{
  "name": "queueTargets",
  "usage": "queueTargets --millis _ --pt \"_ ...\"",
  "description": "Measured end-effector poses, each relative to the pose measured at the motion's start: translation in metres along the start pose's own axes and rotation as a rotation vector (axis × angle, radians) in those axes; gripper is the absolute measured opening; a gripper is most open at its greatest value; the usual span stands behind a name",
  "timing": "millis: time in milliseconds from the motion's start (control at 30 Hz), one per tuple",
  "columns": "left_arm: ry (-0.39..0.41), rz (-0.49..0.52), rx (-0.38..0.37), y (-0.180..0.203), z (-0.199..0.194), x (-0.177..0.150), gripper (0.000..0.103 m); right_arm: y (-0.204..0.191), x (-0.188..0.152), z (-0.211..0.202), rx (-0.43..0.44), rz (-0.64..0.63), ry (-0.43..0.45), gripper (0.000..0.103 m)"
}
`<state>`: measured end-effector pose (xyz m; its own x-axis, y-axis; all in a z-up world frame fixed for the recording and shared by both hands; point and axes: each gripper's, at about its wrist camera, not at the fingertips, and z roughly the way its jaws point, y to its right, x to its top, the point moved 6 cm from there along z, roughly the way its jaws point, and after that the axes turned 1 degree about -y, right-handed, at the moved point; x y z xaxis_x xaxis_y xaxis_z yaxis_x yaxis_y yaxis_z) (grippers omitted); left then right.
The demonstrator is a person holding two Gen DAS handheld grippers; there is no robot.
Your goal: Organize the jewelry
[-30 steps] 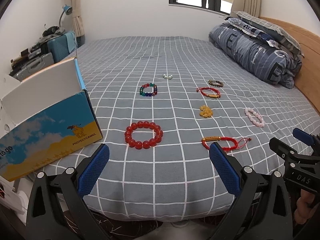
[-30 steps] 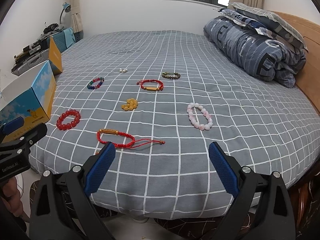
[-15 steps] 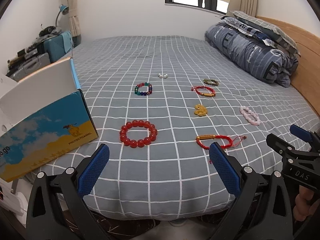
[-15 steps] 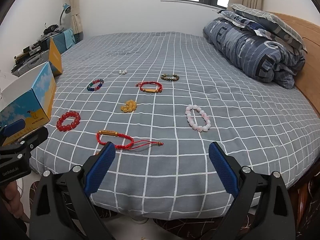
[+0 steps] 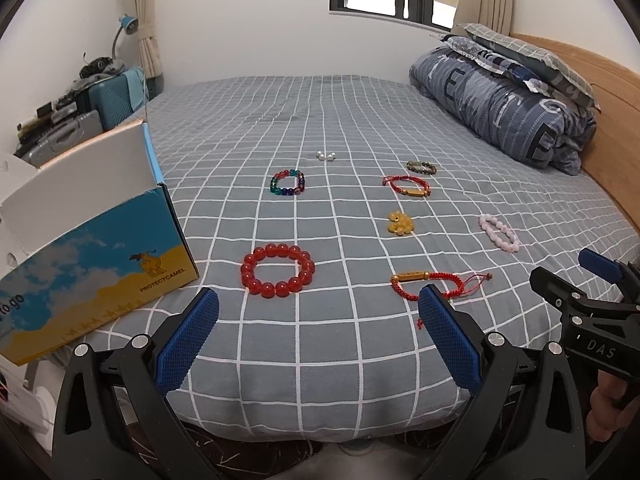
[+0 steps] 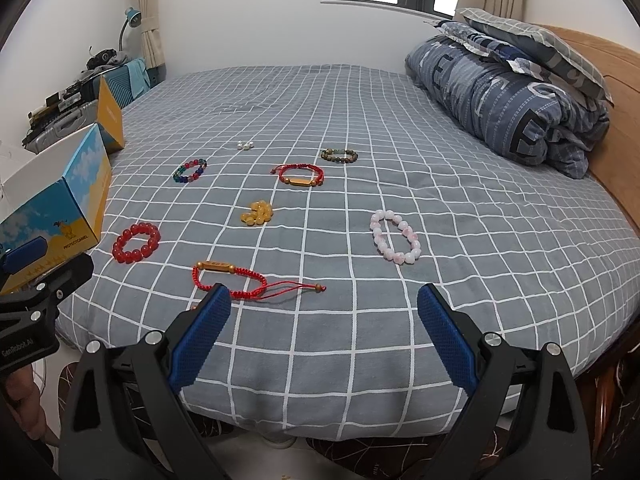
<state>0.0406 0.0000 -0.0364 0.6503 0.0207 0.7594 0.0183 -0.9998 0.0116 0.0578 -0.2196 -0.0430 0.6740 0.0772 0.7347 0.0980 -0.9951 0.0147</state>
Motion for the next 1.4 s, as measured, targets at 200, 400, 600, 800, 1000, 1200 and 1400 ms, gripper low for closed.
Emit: queueTargets --millis 200,400,600,800,1000,1200,1400 --pt "0.000 -0.002 0.000 0.000 0.000 0.000 0.098 -0.001 0.001 0.000 -0.003 -0.001 0.003 0.091" --pt "-0.006 -0.004 -0.002 -0.002 0.001 0.000 0.097 0.000 0.001 0.000 -0.002 -0.002 0.005 0.091" --pt "-0.008 -0.005 -0.001 -0.002 0.005 0.002 0.097 0.000 0.004 0.004 0.002 -0.005 -0.002 0.090" --pt "-0.026 -0.010 0.009 -0.003 0.020 0.004 0.097 0.004 0.009 0.014 -0.001 -0.006 -0.008 0.090" --pt "-0.056 -0.011 0.018 -0.002 0.047 0.007 0.097 0.019 0.012 0.036 -0.017 0.005 -0.031 0.090" --pt "-0.095 -0.021 0.032 -0.003 0.081 0.009 0.097 0.037 0.015 0.068 -0.034 0.024 -0.064 0.090" --pt "-0.147 -0.046 0.055 -0.014 0.119 0.005 0.097 0.061 0.020 0.107 -0.058 0.039 -0.100 0.090"
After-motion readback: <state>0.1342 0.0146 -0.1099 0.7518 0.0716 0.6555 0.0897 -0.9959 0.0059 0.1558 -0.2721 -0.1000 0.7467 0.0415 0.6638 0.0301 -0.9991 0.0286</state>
